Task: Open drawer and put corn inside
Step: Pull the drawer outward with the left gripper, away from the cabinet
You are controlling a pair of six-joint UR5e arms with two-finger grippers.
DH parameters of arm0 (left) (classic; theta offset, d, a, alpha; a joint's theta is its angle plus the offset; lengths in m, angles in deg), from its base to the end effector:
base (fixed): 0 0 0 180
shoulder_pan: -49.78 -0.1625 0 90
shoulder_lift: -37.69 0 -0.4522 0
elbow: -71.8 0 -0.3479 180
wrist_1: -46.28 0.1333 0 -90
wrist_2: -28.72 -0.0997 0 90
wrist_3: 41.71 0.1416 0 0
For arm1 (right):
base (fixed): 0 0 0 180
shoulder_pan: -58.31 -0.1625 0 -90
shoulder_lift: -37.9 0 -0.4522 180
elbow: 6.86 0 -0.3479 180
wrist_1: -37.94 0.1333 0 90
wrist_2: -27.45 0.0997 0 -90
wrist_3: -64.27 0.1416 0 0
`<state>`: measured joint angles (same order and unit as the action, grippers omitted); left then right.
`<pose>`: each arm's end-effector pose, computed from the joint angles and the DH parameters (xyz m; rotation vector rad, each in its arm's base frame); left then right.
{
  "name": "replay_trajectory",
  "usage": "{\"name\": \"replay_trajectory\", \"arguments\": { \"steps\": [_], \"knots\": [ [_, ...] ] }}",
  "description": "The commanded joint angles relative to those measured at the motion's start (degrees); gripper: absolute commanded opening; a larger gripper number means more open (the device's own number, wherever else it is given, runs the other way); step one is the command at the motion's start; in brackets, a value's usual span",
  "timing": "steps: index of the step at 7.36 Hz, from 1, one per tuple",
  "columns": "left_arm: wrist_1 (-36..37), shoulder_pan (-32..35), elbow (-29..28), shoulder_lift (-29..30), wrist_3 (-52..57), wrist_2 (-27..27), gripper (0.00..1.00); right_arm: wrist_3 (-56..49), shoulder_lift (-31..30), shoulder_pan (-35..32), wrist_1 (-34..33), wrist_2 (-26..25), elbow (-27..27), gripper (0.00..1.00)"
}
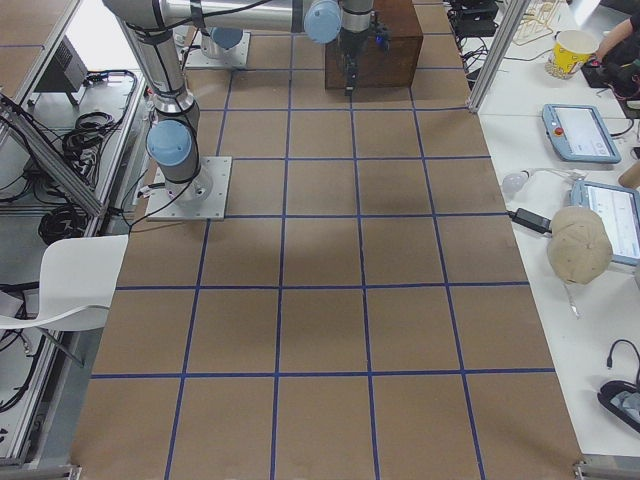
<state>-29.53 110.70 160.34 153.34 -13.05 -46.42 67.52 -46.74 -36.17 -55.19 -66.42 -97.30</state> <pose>0.1373 -0.5959 0.2755 0.0427 -2.8307 -0.0386 0.1610 -0.4702 0.4318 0.0354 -3.0702 -0.0644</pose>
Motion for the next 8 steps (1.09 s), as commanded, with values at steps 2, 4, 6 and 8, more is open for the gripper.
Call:
{"name": "replay_trajectory", "arguments": {
  "steps": [2, 4, 6, 8],
  "knots": [
    [0.8, -0.7, -0.4, 0.0, 0.0, -2.1, 1.00, 0.0, -0.1, 0.0, 0.1, 0.0, 0.1, 1.00],
    [2.3, -1.3, -0.1, -0.1, 0.0, -5.1, 1.00, 0.0, -0.1, 0.0, 0.1, 0.0, 0.0, 1.00],
    [2.9, -1.3, -0.4, -0.2, 0.0, -6.3, 1.00, 0.0, 0.0, 0.0, 0.0, 0.0, 0.1, 1.00],
    [2.9, -1.5, -0.6, -0.5, 0.1, -7.6, 1.00, 0.0, 0.0, 0.0, 0.0, 0.0, 0.0, 1.00]
  ]
}}
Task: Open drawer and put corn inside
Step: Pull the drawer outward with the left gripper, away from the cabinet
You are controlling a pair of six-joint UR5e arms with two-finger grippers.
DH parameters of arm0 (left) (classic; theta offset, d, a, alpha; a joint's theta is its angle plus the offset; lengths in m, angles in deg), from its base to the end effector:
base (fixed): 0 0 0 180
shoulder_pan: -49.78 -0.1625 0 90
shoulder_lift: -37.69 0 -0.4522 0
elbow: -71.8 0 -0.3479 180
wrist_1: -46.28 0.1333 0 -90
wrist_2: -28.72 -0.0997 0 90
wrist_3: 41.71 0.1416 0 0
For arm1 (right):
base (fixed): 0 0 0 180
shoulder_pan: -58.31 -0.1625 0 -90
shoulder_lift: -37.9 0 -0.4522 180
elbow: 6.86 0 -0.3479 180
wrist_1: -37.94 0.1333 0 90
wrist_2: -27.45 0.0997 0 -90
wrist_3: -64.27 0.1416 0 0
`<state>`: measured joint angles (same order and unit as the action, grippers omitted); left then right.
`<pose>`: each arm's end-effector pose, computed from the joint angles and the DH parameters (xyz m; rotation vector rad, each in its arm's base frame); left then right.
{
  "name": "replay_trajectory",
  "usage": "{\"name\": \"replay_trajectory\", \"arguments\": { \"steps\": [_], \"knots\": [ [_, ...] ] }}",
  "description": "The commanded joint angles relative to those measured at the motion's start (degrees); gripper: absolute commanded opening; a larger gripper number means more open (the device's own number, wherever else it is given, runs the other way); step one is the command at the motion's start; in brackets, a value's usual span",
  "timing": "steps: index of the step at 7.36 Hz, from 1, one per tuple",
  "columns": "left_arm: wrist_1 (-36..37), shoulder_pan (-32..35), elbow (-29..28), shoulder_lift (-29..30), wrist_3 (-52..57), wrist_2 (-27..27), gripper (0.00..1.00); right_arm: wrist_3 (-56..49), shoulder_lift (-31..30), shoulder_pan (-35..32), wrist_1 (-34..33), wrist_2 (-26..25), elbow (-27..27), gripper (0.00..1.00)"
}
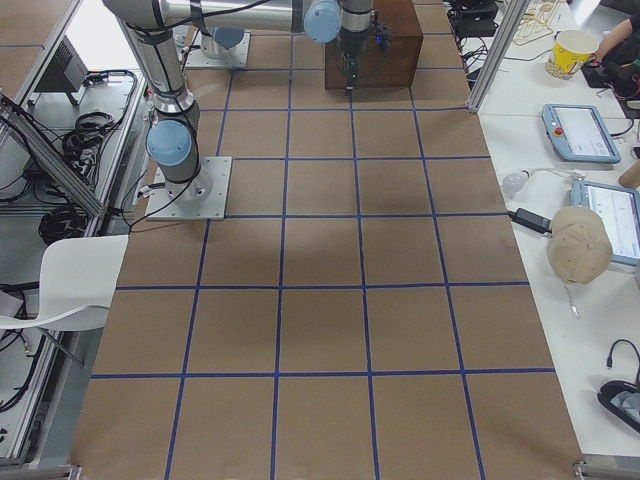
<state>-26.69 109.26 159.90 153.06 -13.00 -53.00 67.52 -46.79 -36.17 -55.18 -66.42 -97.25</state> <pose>0.1704 -0.5917 0.2821 0.0588 -2.9598 -0.0389 0.1610 -0.4701 0.4326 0.0353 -3.0704 -0.0620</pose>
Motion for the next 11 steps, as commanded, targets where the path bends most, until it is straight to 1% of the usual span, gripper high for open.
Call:
{"name": "replay_trajectory", "arguments": {
  "steps": [1, 5, 8, 11],
  "knots": [
    [0.0, -0.1, -0.1, -0.3, 0.1, -1.3, 1.00, 0.0, 0.0, 0.0, 0.0, 0.0, -0.1, 1.00],
    [-0.1, -0.2, -0.2, -0.2, 0.2, -1.3, 1.00, 0.0, 0.0, 0.0, 0.0, 0.0, -0.1, 1.00],
    [0.0, -3.2, -0.5, 0.3, 0.6, -1.2, 1.00, 0.0, 0.0, 0.0, 0.0, 0.0, -0.1, 1.00],
    [0.0, -3.2, -0.5, -0.1, 0.5, -1.1, 1.00, 0.0, 0.0, 0.0, 0.0, 0.0, -0.1, 1.00]
  ]
}}
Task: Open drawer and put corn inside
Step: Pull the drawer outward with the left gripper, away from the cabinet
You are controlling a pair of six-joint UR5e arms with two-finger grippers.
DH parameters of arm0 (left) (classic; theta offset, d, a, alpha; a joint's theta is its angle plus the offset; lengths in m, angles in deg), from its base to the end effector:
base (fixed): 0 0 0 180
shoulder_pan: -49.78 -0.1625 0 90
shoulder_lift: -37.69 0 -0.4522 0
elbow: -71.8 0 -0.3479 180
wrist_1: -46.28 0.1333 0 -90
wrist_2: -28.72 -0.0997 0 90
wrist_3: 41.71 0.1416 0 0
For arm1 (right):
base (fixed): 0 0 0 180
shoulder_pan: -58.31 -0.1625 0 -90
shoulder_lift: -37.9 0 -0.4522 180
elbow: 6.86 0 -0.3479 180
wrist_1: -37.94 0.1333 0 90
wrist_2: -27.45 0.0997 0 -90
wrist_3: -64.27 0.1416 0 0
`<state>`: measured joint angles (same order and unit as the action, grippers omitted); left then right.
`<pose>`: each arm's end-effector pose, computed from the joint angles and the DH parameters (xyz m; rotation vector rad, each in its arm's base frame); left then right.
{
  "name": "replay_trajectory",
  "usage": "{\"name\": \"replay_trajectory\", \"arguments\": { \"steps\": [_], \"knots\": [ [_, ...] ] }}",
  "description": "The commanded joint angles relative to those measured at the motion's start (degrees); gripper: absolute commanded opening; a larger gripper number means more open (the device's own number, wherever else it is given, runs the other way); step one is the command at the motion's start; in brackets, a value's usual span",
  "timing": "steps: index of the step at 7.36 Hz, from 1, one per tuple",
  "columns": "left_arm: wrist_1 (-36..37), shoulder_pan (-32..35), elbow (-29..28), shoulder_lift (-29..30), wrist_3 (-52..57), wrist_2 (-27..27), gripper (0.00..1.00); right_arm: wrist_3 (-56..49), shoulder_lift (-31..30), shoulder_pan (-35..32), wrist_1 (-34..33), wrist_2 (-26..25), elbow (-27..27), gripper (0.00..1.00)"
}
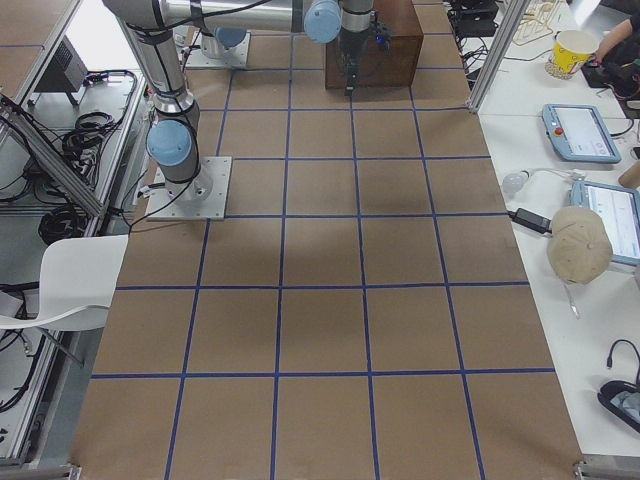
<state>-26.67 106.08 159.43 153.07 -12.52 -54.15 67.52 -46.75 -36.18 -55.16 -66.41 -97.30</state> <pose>0.2066 -0.5817 0.2850 0.1270 -2.9784 -0.0355 0.1611 -0.4701 0.4318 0.0357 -3.0703 -0.0649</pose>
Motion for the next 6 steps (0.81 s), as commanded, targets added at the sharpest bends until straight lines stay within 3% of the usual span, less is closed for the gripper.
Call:
{"name": "replay_trajectory", "arguments": {
  "steps": [1, 6],
  "knots": [
    [-0.1, 0.0, 0.0, -0.3, 0.0, 0.0, 1.00, 0.0, -0.1, 0.0, 0.0, 0.0, 0.0, 1.00],
    [-2.6, -0.1, -1.9, -2.3, 0.8, -0.8, 1.00, 0.0, -0.1, 0.0, -0.1, 0.0, 0.0, 1.00]
  ]
}}
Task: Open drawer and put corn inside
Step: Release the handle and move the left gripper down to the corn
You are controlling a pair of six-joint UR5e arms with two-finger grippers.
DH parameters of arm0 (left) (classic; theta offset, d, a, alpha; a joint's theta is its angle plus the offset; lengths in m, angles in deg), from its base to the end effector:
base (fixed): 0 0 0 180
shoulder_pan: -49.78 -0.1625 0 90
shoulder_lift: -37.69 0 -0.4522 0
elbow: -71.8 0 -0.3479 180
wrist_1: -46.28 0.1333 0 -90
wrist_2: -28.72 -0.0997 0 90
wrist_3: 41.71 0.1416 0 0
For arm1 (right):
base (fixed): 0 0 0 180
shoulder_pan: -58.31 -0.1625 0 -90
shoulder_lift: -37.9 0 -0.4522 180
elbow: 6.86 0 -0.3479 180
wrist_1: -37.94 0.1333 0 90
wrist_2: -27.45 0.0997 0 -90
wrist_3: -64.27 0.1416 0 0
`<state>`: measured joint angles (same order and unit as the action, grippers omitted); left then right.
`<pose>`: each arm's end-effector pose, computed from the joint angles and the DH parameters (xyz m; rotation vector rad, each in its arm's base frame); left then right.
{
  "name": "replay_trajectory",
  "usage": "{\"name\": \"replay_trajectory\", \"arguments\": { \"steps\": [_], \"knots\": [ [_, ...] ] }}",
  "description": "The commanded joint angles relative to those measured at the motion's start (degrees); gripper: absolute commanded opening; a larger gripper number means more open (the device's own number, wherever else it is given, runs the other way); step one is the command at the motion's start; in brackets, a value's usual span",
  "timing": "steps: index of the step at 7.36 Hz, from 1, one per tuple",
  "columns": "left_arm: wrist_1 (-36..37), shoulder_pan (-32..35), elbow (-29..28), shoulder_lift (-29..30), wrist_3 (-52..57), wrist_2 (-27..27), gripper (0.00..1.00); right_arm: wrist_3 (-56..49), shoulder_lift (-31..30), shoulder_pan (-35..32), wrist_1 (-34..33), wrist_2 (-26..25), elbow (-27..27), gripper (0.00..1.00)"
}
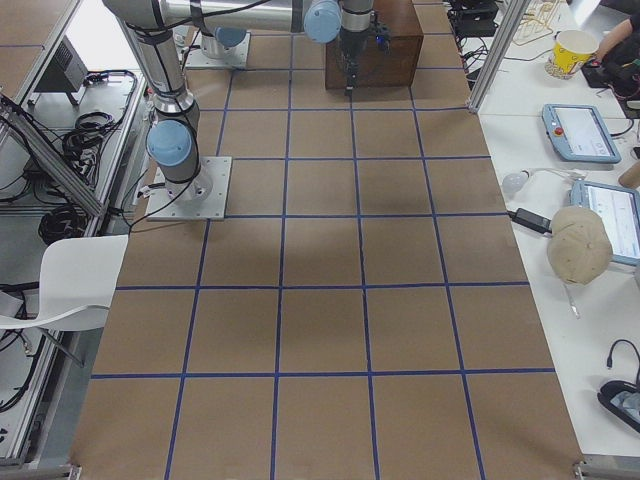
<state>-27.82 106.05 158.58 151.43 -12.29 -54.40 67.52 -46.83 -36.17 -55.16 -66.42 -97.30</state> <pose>0.2059 -0.5790 0.3063 0.1200 -2.9948 -0.0087 0.1609 -0.4697 0.4325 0.0353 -3.0703 -0.0628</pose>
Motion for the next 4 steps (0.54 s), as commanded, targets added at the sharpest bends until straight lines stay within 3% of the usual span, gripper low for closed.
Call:
{"name": "replay_trajectory", "arguments": {
  "steps": [1, 4],
  "knots": [
    [-1.6, -0.5, -1.0, -0.8, 4.4, -3.1, 1.00, 0.0, 0.1, 0.0, -0.1, 0.0, 0.0, 1.00],
    [-0.4, -5.5, -1.0, -1.0, 16.3, -5.2, 1.00, 0.0, 0.1, 0.0, 0.0, 0.0, 0.0, 1.00]
  ]
}}
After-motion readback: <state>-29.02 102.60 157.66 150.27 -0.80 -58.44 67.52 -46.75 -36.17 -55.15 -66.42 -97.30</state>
